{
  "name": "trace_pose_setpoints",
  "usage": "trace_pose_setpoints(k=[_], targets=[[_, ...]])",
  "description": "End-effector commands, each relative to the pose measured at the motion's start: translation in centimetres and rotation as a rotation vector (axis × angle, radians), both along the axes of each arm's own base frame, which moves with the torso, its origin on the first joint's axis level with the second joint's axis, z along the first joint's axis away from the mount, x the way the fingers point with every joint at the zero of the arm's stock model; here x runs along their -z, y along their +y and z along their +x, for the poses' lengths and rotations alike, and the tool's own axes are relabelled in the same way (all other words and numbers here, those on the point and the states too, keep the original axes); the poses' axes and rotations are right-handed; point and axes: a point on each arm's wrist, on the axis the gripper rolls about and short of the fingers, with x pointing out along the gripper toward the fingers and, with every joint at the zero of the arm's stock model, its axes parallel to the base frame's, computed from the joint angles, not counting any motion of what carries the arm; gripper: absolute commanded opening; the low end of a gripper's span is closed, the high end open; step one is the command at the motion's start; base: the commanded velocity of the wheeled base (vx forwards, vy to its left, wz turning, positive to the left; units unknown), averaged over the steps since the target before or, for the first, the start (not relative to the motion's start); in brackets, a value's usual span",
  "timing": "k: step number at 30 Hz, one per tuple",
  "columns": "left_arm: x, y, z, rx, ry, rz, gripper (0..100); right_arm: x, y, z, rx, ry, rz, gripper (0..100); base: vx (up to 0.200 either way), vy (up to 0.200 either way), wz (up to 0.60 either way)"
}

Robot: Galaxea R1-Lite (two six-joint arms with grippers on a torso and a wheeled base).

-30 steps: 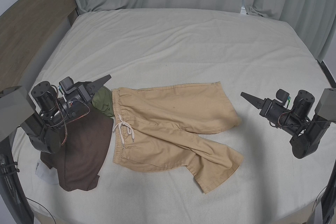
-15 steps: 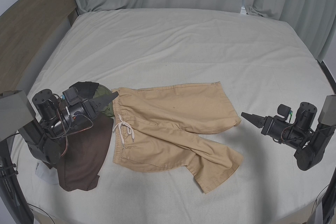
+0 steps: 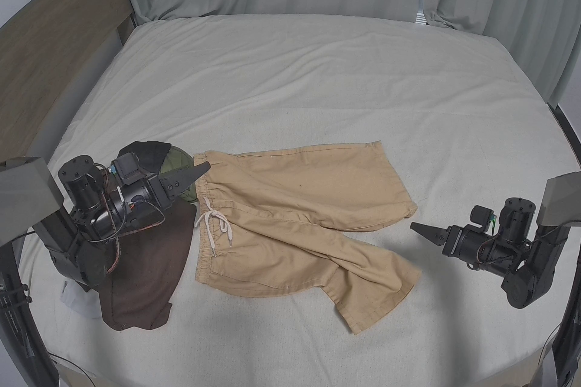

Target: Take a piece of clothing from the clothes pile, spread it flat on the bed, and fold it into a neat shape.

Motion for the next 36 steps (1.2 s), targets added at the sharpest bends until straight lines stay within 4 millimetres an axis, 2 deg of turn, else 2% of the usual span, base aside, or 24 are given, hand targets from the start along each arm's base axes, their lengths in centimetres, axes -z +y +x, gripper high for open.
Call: trace_pose_setpoints(k=[1, 7, 14, 22, 29, 36], targets=[[0.1, 0.0, 0.0, 0.000, 0.003, 0.000, 100, 1.0, -0.2, -0.6, 0.004, 0.053, -0.005, 100, 0.000, 0.000, 0.00], [0.2, -0.1, 0.0, 0.002, 0.004, 0.000, 100, 1.8, -0.1, -1.3, 0.000, 0.101, -0.009, 100, 0.000, 0.000, 0.00], [0.3, -0.1, 0.1, 0.002, 0.007, 0.000, 100, 3.7, 0.1, -2.0, -0.009, 0.193, -0.012, 100, 0.000, 0.000, 0.00], [0.3, -0.1, 0.1, 0.003, 0.009, 0.001, 100, 4.7, 1.4, -3.4, -0.053, 0.276, -0.007, 100, 0.000, 0.000, 0.00], [0.5, -0.1, 0.1, 0.003, 0.013, 0.001, 100, 4.9, 2.5, -3.6, -0.066, 0.332, 0.044, 100, 0.000, 0.000, 0.00], [0.4, -0.1, 0.1, 0.003, 0.011, 0.002, 100, 6.3, 3.1, -3.4, -0.080, 0.365, 0.034, 100, 0.000, 0.000, 0.00]])
